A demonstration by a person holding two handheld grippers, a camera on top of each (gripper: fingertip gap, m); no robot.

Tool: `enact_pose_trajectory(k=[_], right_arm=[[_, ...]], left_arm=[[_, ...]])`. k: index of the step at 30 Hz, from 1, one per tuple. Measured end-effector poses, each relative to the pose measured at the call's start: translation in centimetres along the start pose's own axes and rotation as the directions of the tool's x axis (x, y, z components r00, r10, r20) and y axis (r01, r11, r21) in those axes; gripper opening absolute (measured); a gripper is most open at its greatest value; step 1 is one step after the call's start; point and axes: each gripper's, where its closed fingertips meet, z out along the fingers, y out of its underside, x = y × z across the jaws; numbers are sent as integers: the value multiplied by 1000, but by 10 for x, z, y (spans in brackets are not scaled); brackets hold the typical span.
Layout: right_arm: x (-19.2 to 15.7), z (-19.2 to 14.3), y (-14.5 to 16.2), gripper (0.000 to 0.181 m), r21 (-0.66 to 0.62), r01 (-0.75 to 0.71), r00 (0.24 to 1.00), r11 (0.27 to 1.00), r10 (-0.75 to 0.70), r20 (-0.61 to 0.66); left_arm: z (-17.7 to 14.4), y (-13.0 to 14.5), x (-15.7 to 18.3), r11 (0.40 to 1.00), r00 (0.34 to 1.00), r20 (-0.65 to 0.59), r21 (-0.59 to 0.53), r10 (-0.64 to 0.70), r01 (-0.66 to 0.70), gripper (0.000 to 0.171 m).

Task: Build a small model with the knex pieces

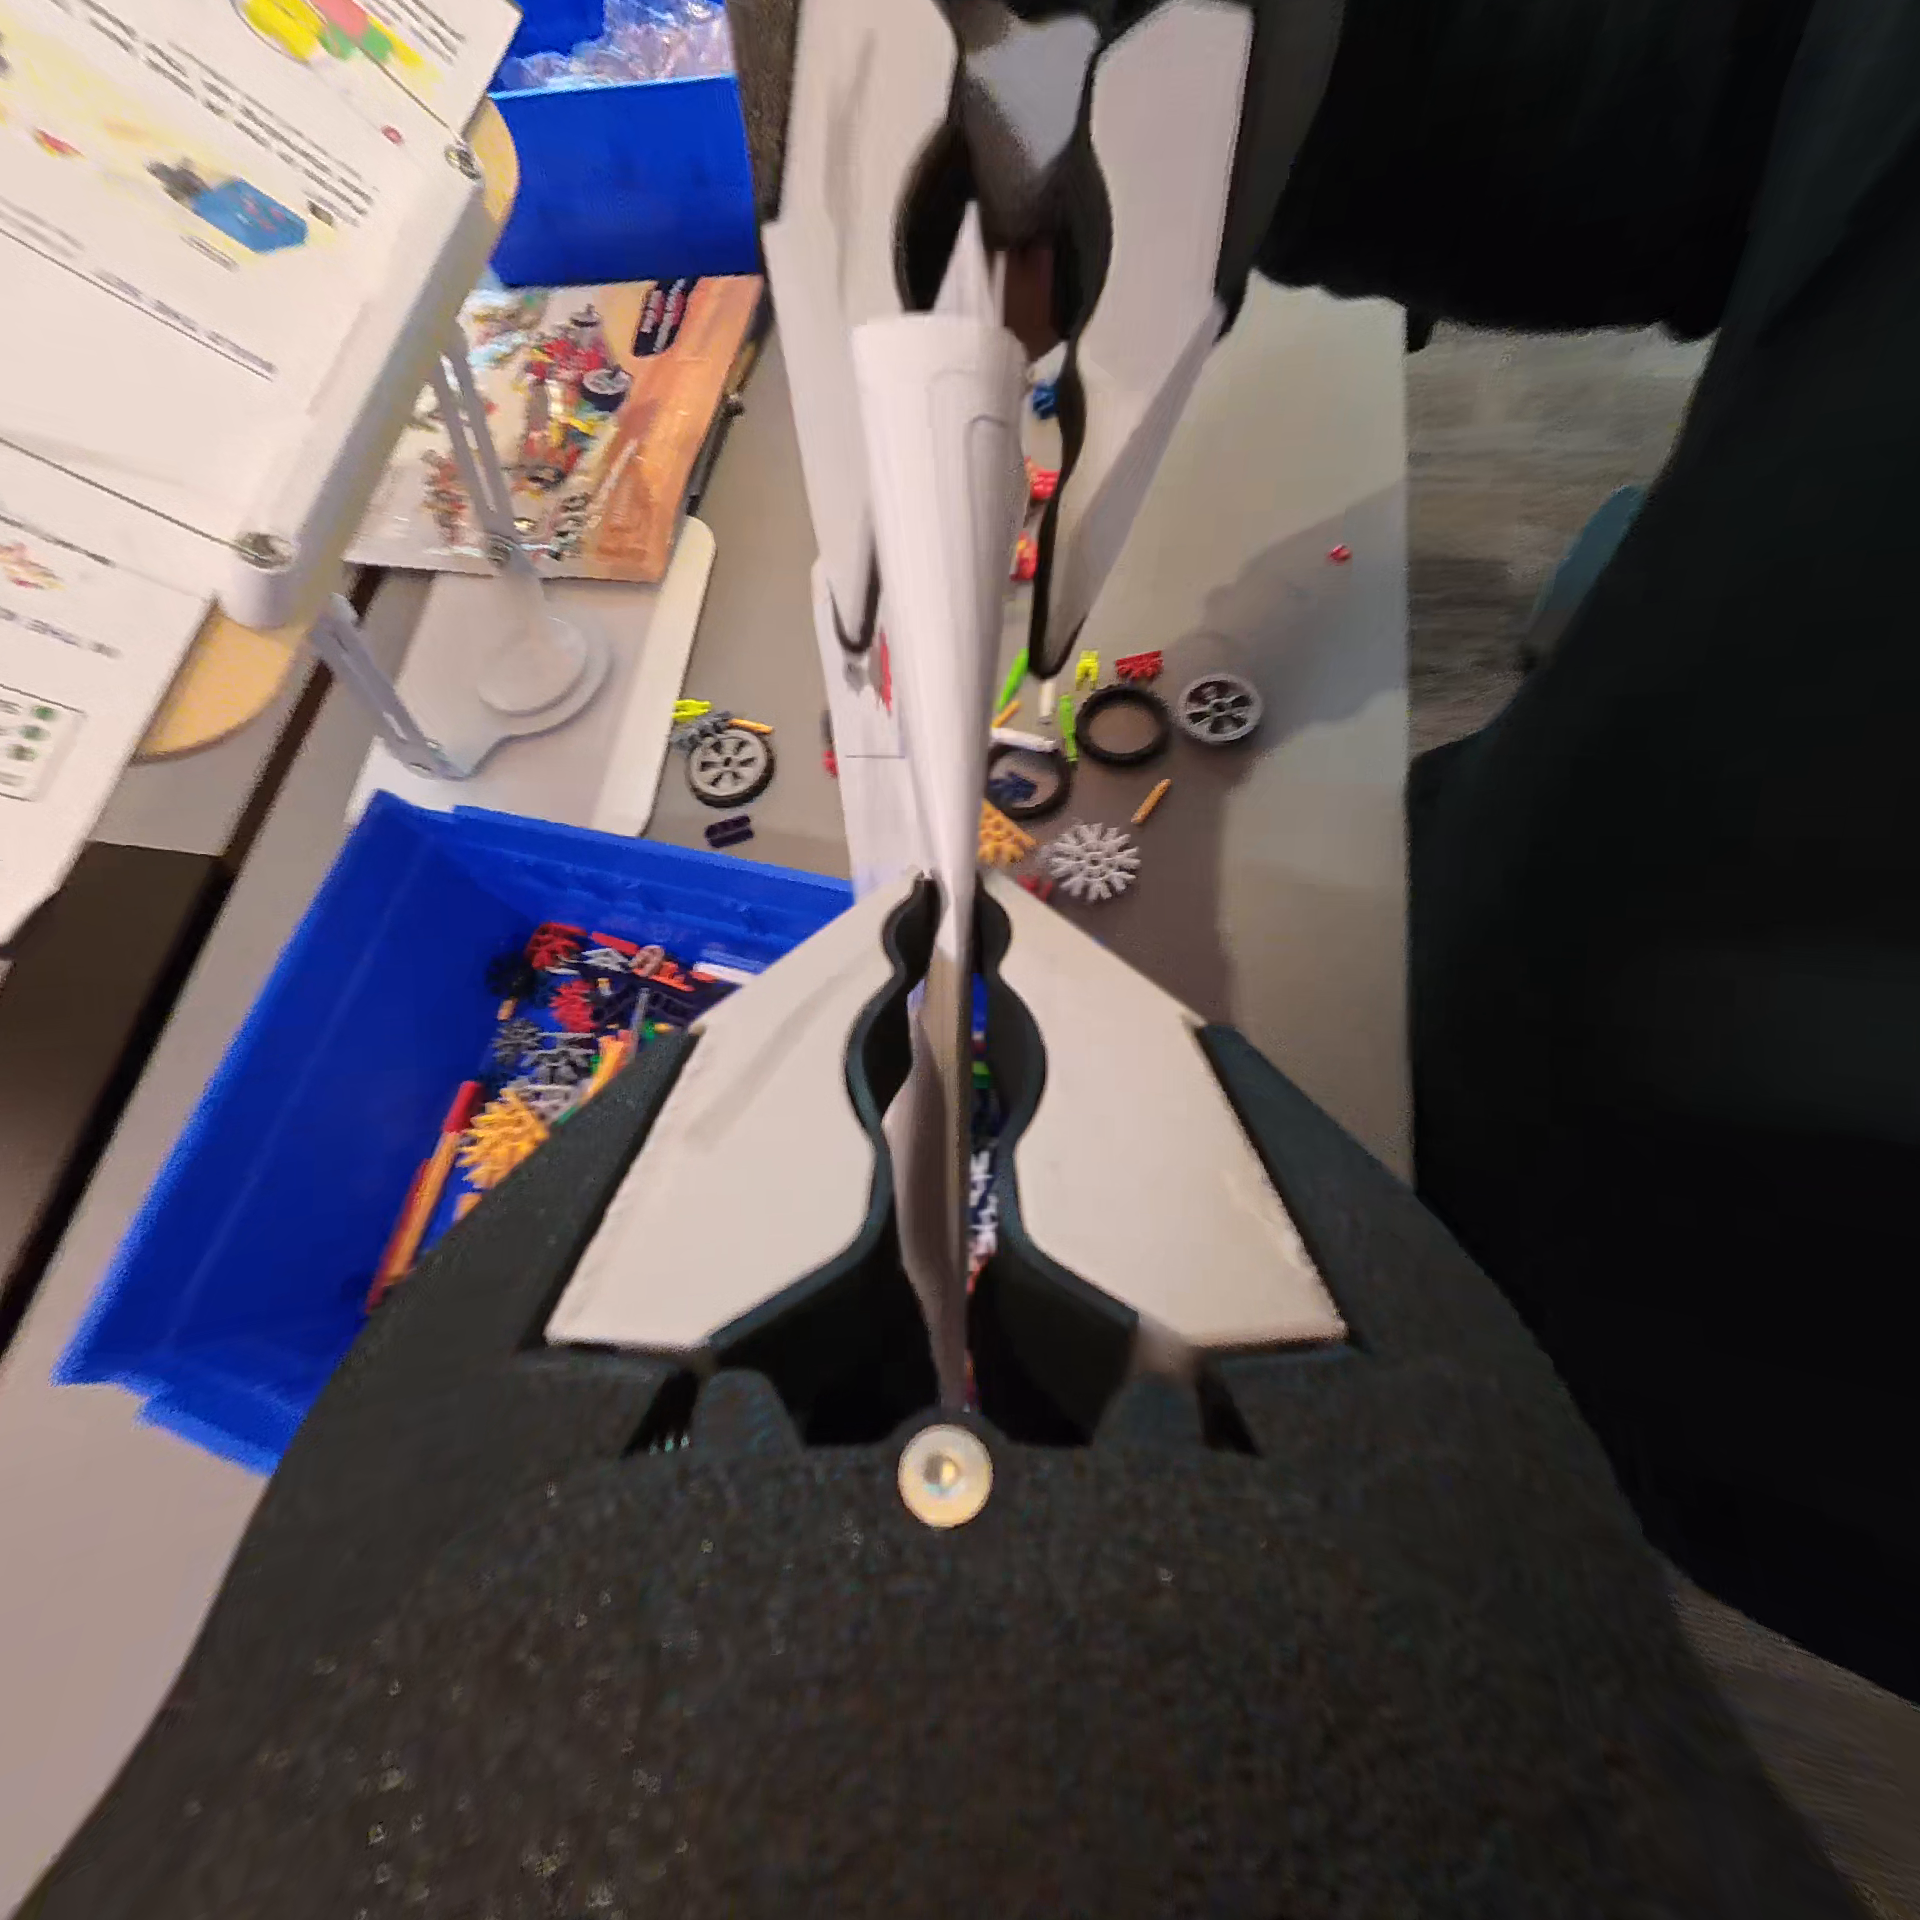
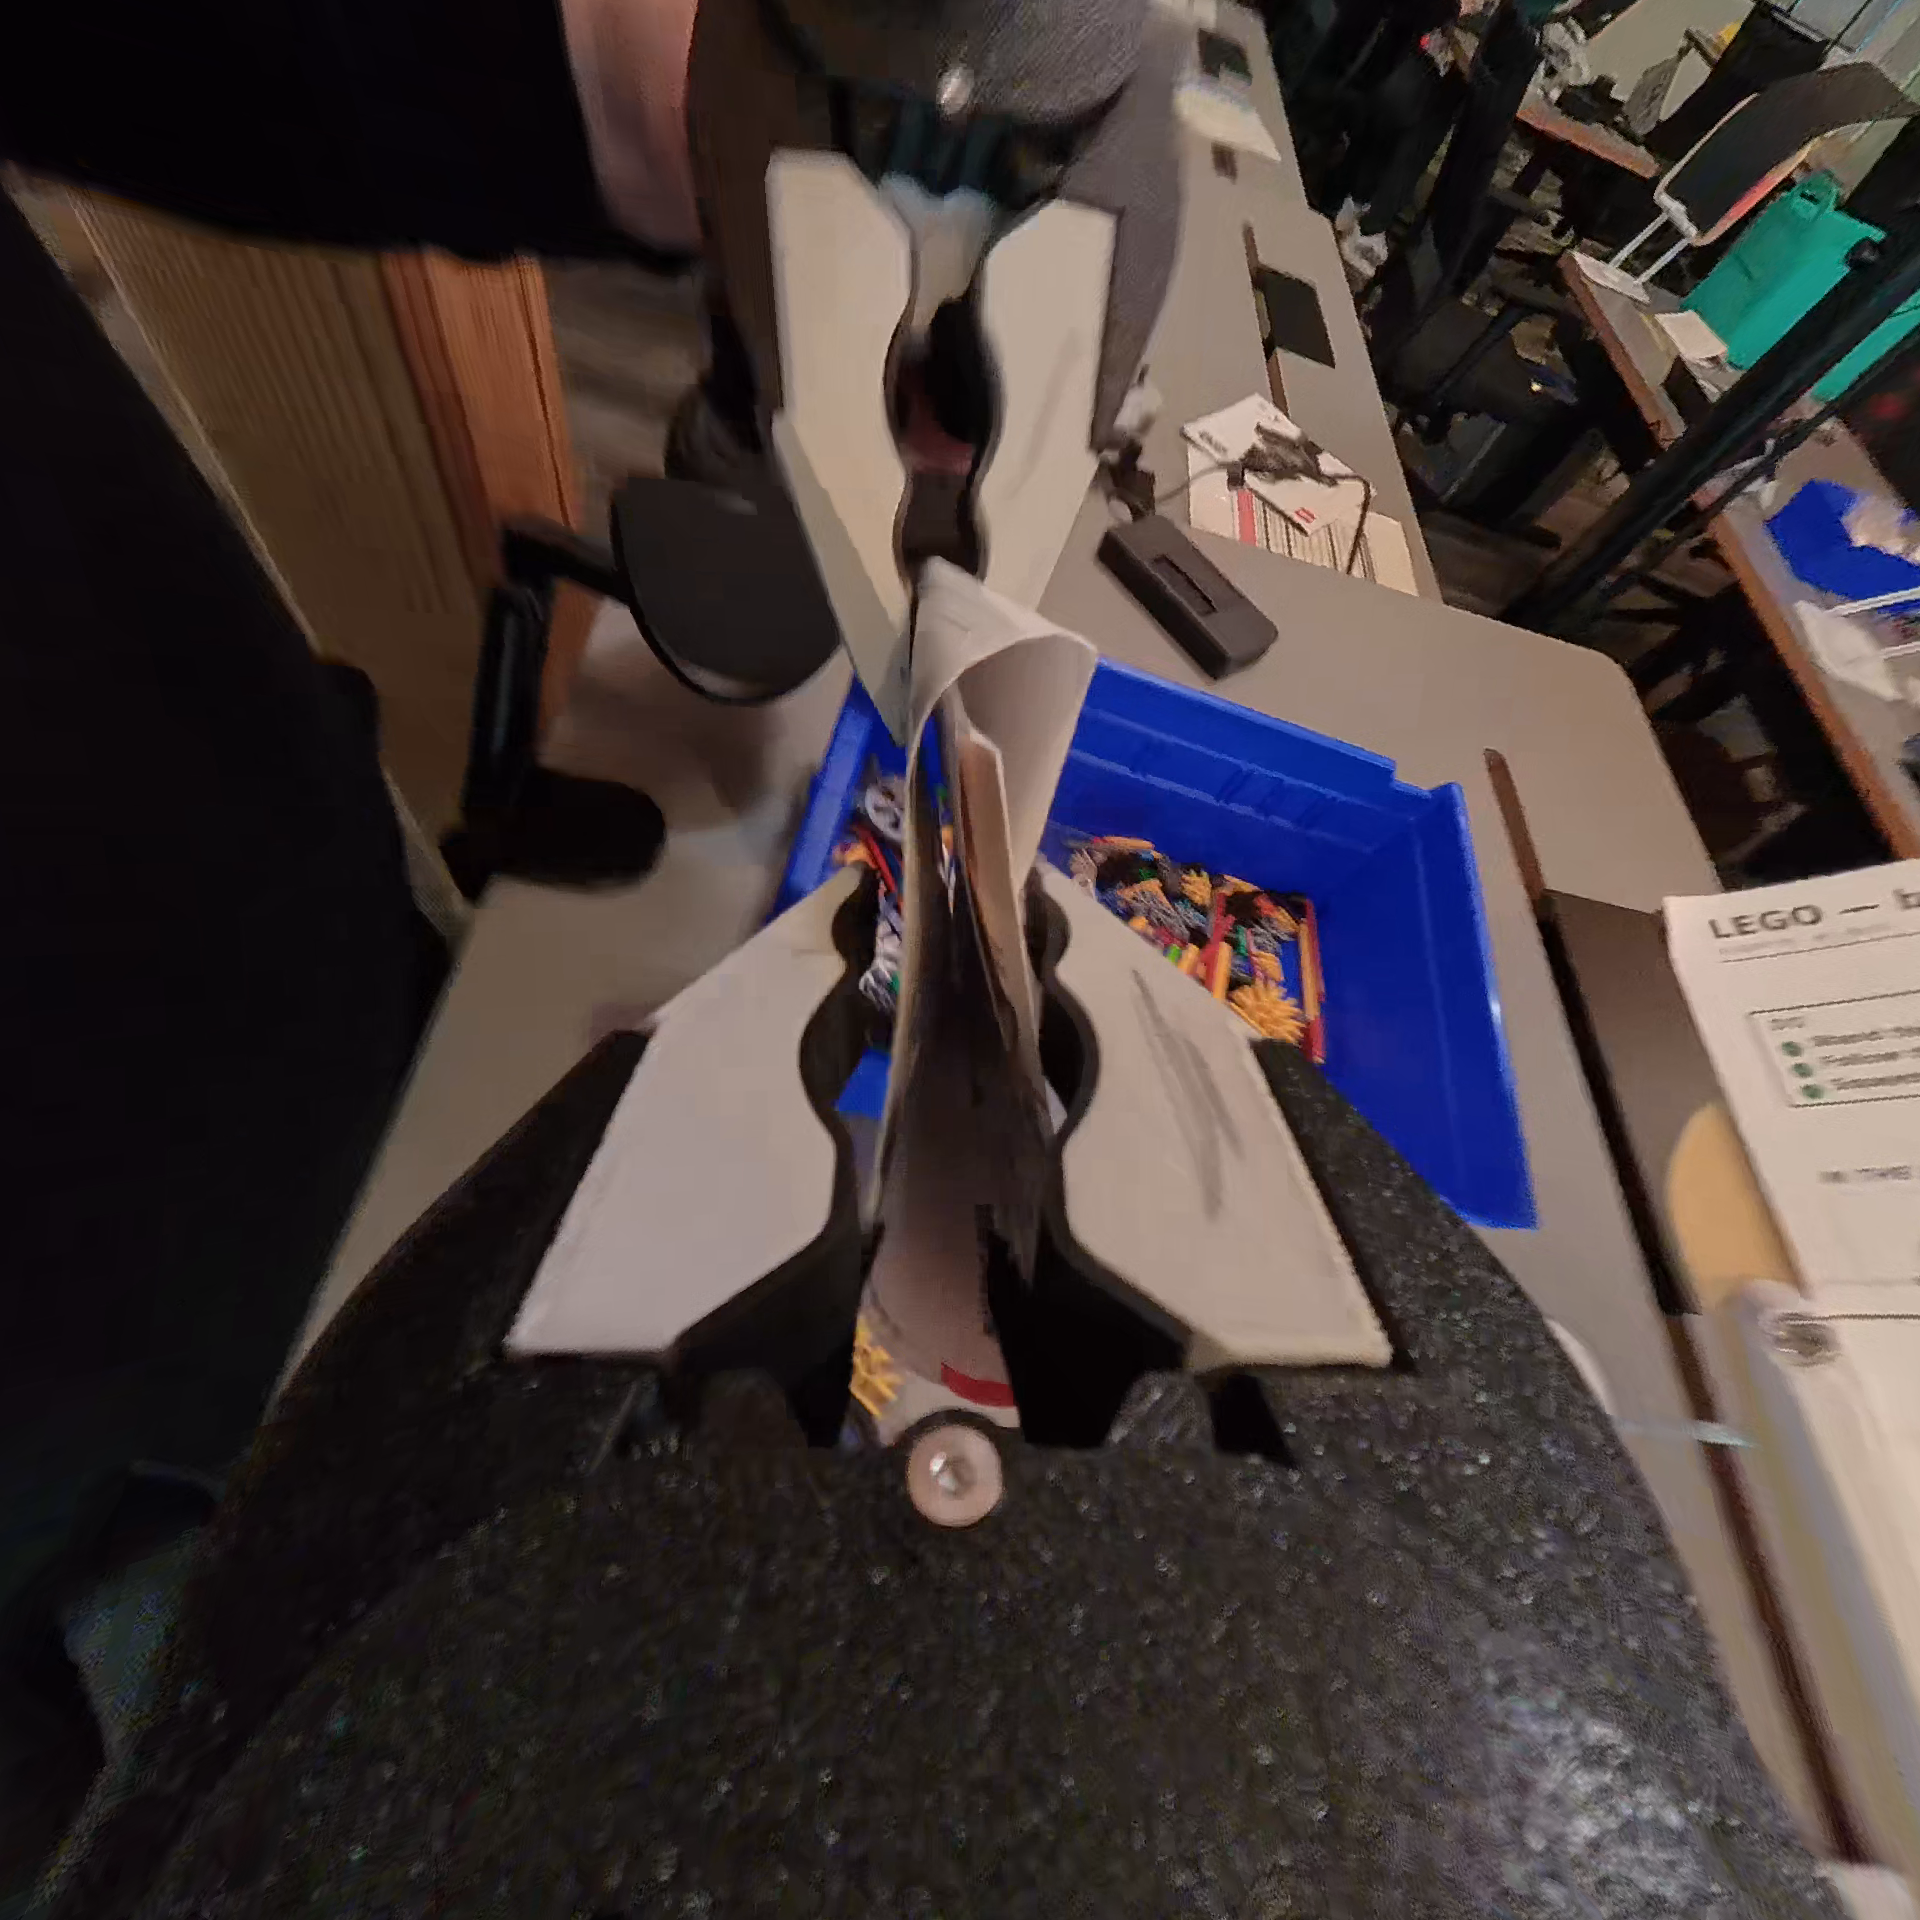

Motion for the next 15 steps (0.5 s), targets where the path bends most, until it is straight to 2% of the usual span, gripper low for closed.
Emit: enact_pose_trajectory(k=[4,5,7,11,15], right_arm=[[10,-8,-13,28,93,-161,987,983,159,28],[12,-8,-14,16,101,-183,983,978,180,33],[11,-8,-14,4,108,-197,980,974,193,51],[12,-9,-13,1,65,-107,994,992,107,7],[7,-8,-14,0,-10,51,999,999,-51,-3]], left_arm=[[1,-3,-6,993,990,85,-38,116,-113,0],[2,-4,-8,989,985,103,-48,141,-137,0],[3,-4,-11,988,983,111,-56,146,-141,2],[3,-20,-7,997,997,29,6,77,-77,24],[7,-40,4,997,995,-69,50,68,-65,16]])
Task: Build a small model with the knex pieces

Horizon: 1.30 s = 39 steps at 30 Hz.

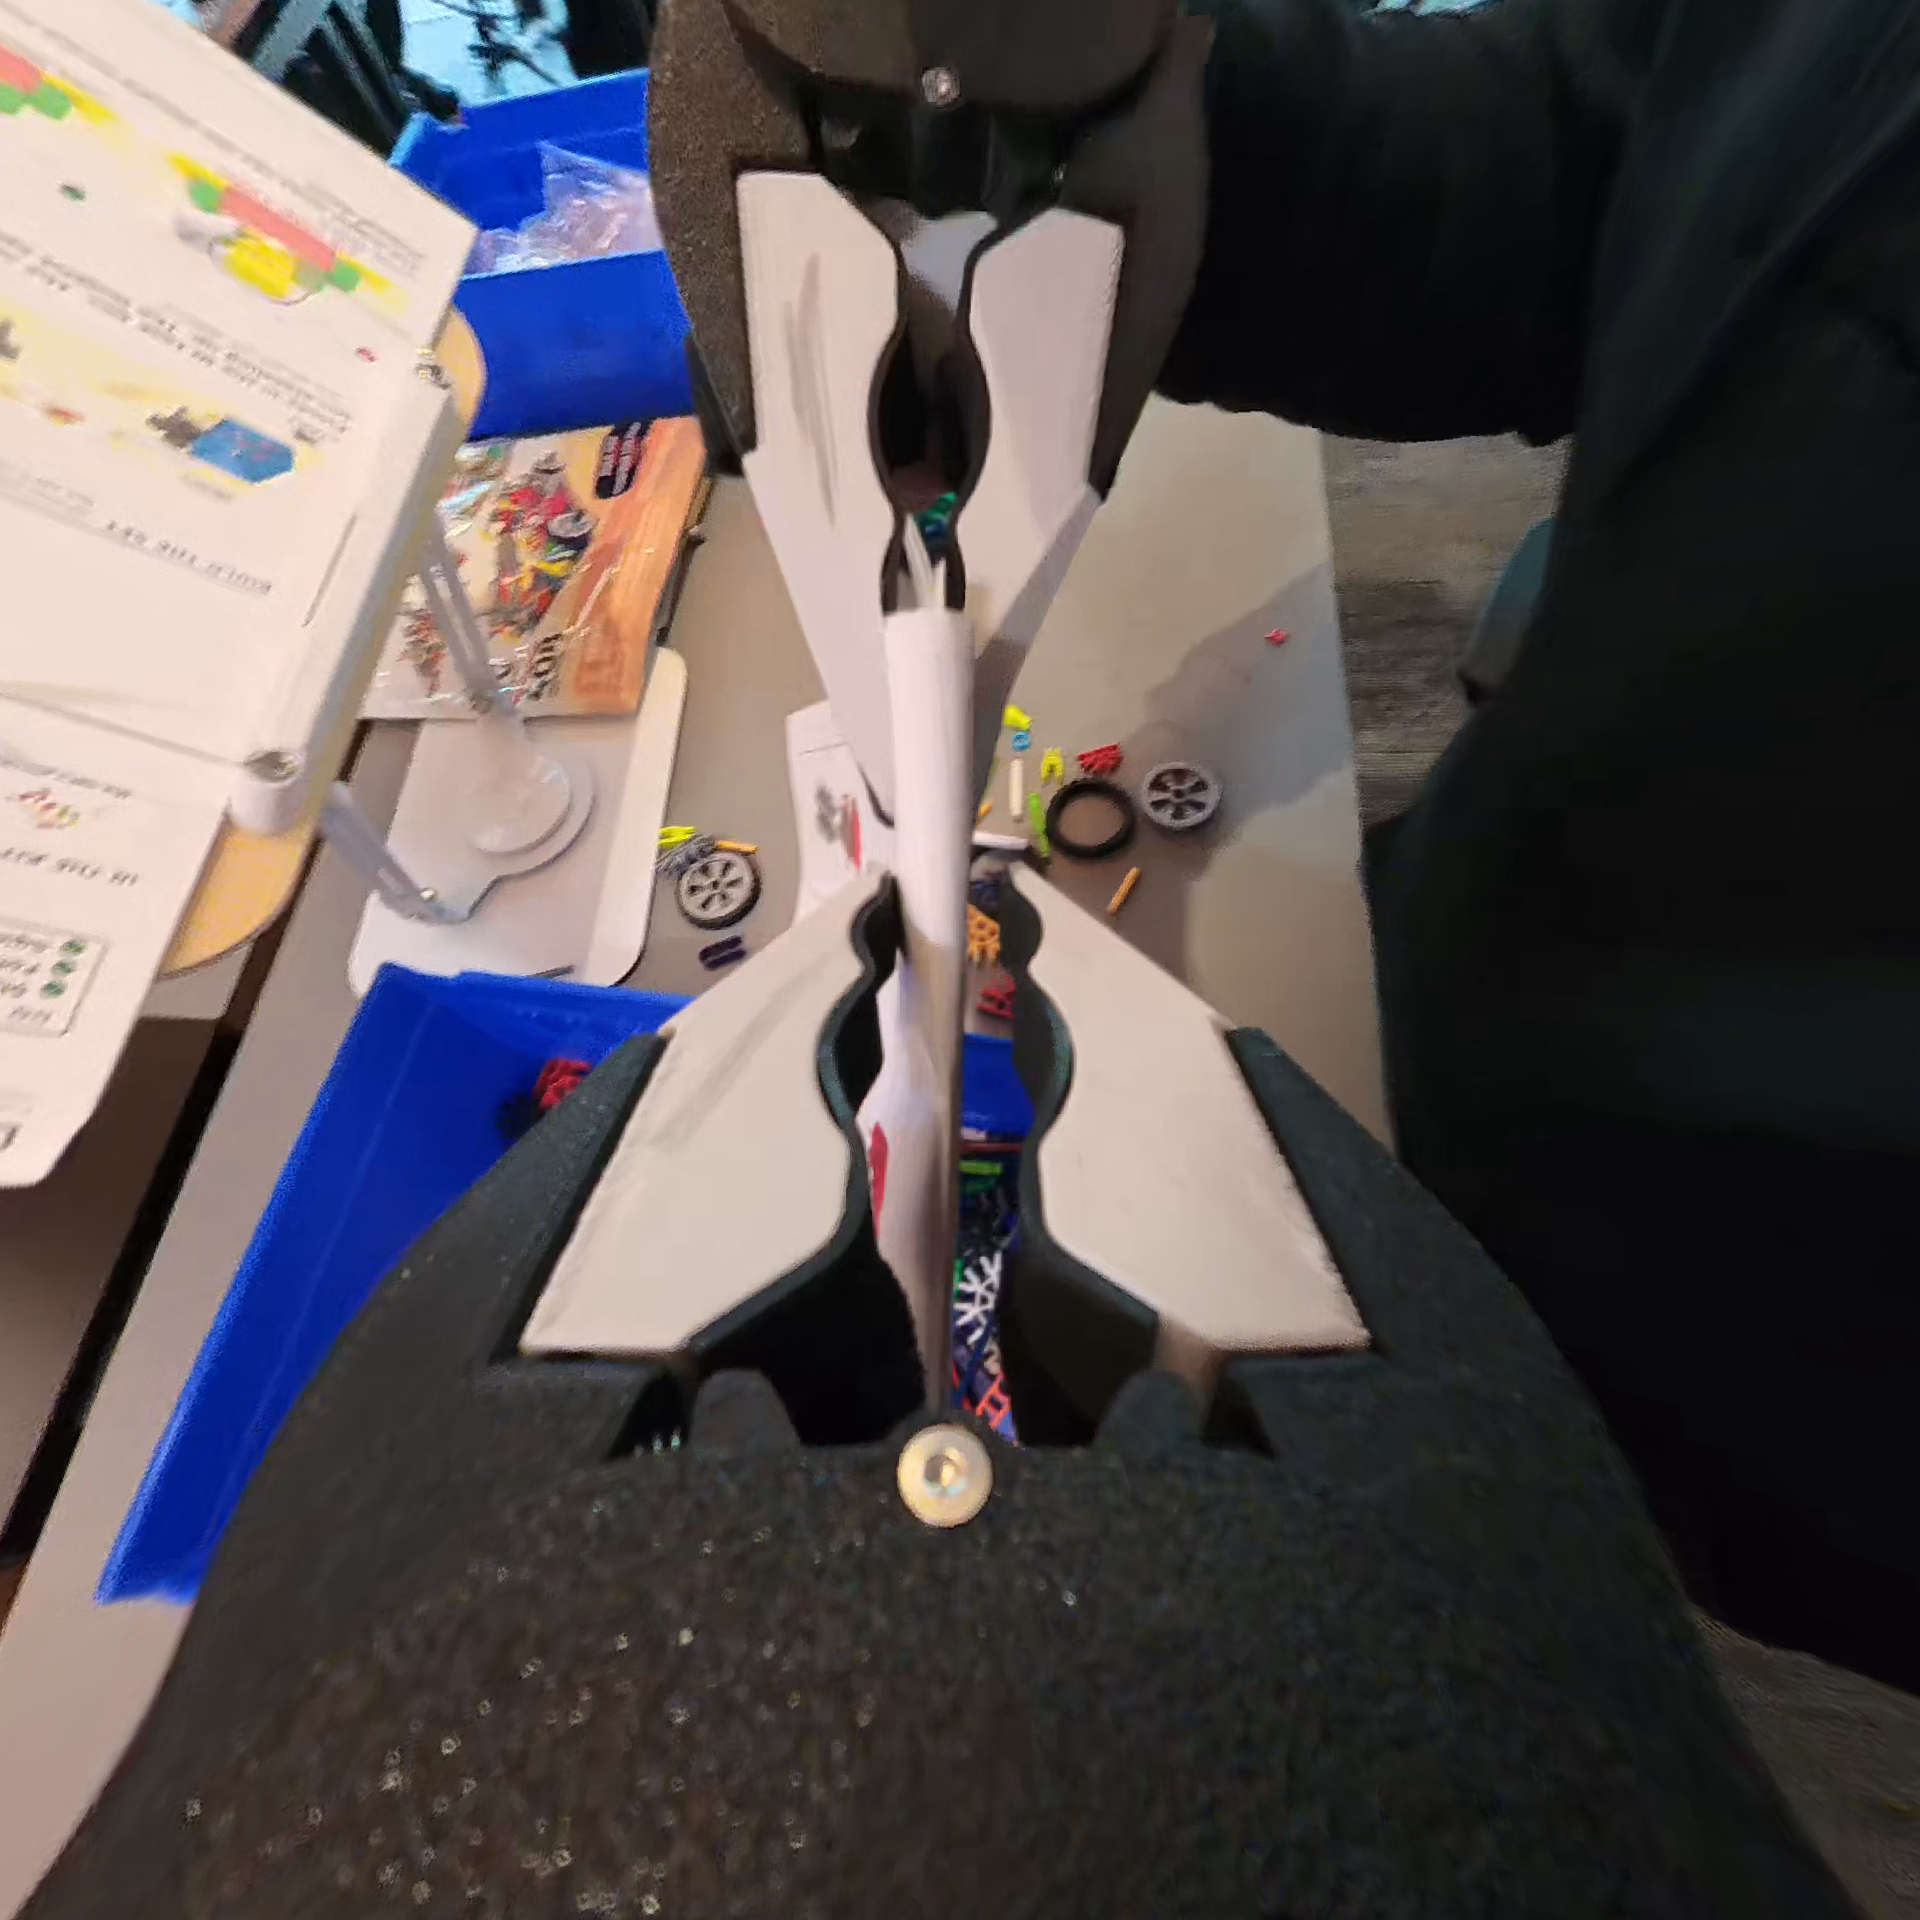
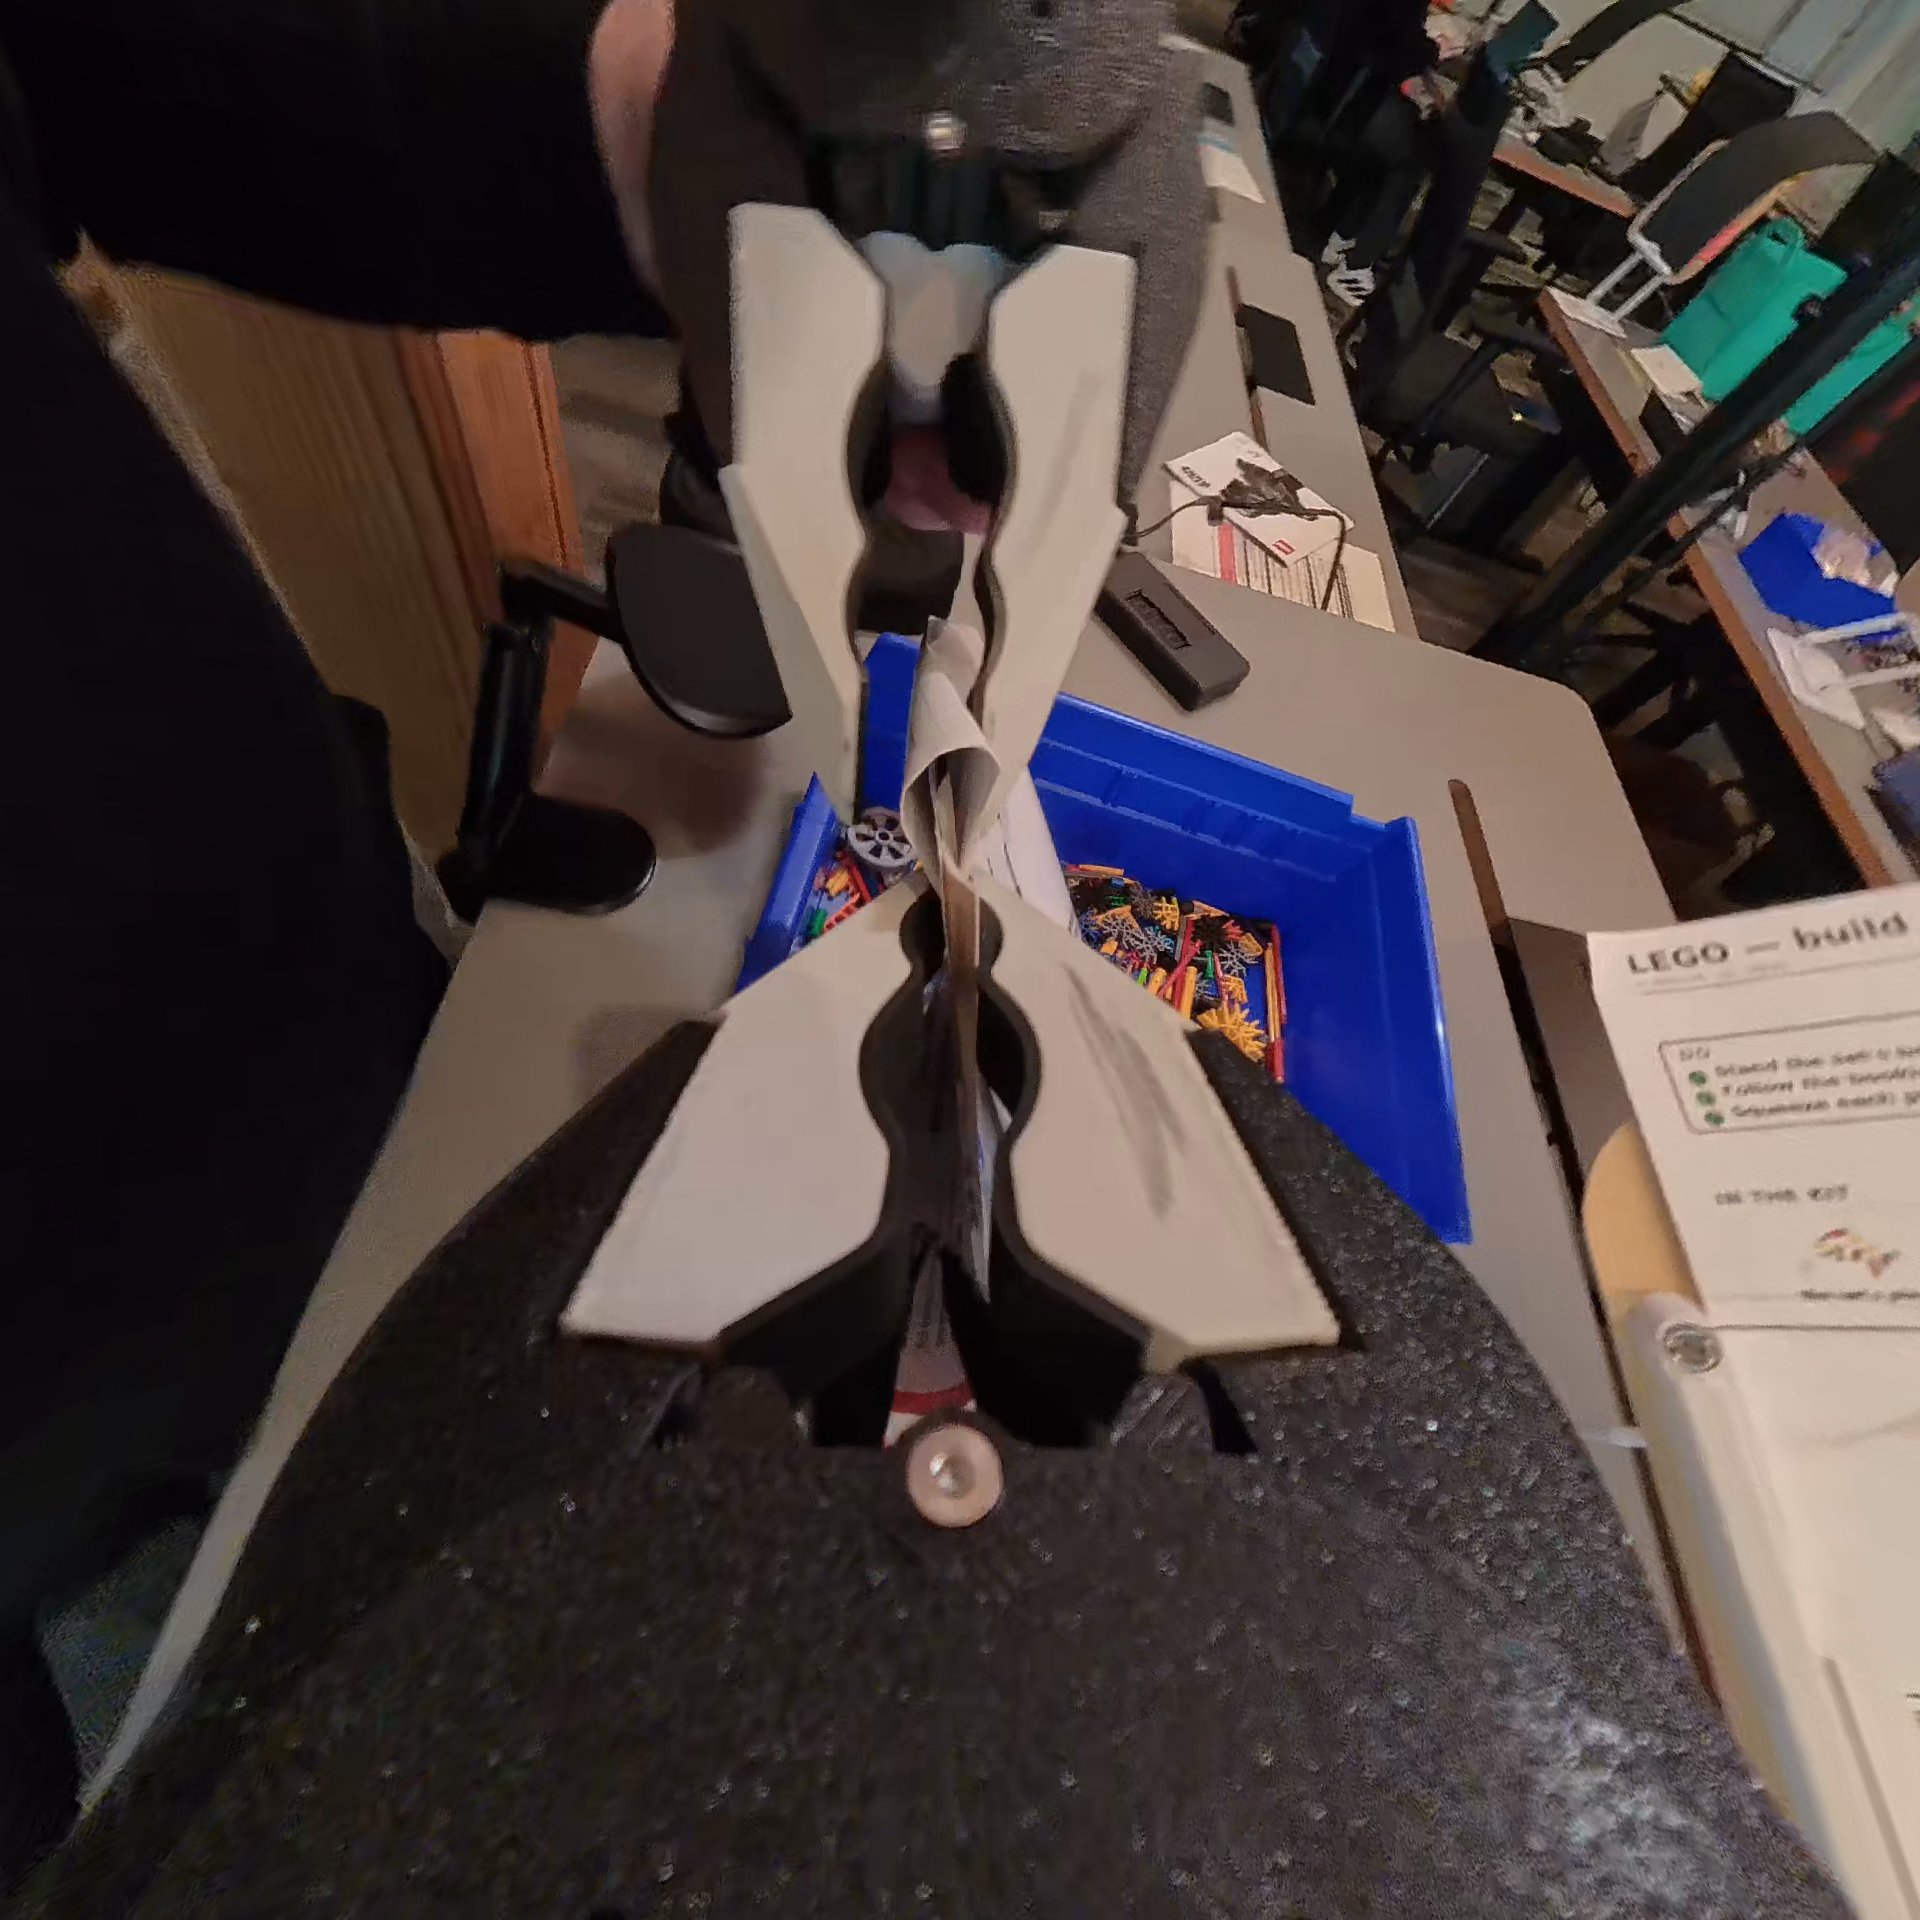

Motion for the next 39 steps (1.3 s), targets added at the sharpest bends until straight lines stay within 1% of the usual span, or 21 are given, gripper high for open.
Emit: enact_pose_trajectory(k=[3,5,7,11,14,17,19,22,23,26,30,31,32,33,35,37,39], right_arm=[[-7,0,0,0,-35,91,996,995,-90,24],[-9,-1,1,0,-46,121,992,992,-119,34],[-11,-3,1,1,-45,137,990,990,-134,49],[-15,-6,2,0,-44,164,984,985,-161,71],[-16,-7,3,1,-48,171,983,984,-167,76],[-14,-7,3,1,-48,141,987,989,-137,78],[-10,-7,3,8,-44,79,995,996,-76,72],[-1,-8,6,15,-40,-19,999,999,21,44],[1,-11,6,20,-25,-48,998,999,49,35],[9,-21,6,22,32,-125,992,992,125,13],[16,-36,15,23,55,-151,988,987,153,-34],[18,-39,17,21,57,-156,986,986,159,-49],[19,-41,20,13,56,-159,985,986,162,-61],[20,-42,22,11,52,-158,984,986,161,-70],[19,-42,24,2,48,-154,985,987,158,-72],[16,-38,23,0,53,-149,986,987,152,-62],[15,-34,22,0,51,-141,988,989,144,-58]], left_arm=[[4,-7,8,999,996,-81,24,-31,33,13],[4,-9,8,998,995,-93,32,-44,47,10],[4,-11,11,995,989,-129,52,-77,85,10],[-1,-20,19,969,948,-266,121,-177,215,15],[-3,-21,19,966,944,-277,131,-179,221,11],[-2,-21,16,970,953,-250,127,-171,207,8],[-4,-22,10,974,967,-202,135,-153,182,2],[-4,-21,3,987,989,-111,120,-96,109,0],[-4,-21,0,989,994,-77,118,-78,87,0],[-5,-20,-7,994,999,-13,102,-42,43,0],[-6,-19,-12,995,999,24,101,-28,25,0],[-6,-19,-13,994,999,26,108,-29,26,0],[-7,-19,-14,993,999,23,117,-37,34,0],[-8,-19,-15,991,999,20,125,-45,42,0],[-8,-20,-17,989,998,15,140,-54,51,0],[-6,-22,-17,987,998,4,148,-64,62,0],[-2,-22,-16,987,997,-12,145,-73,74,6]])
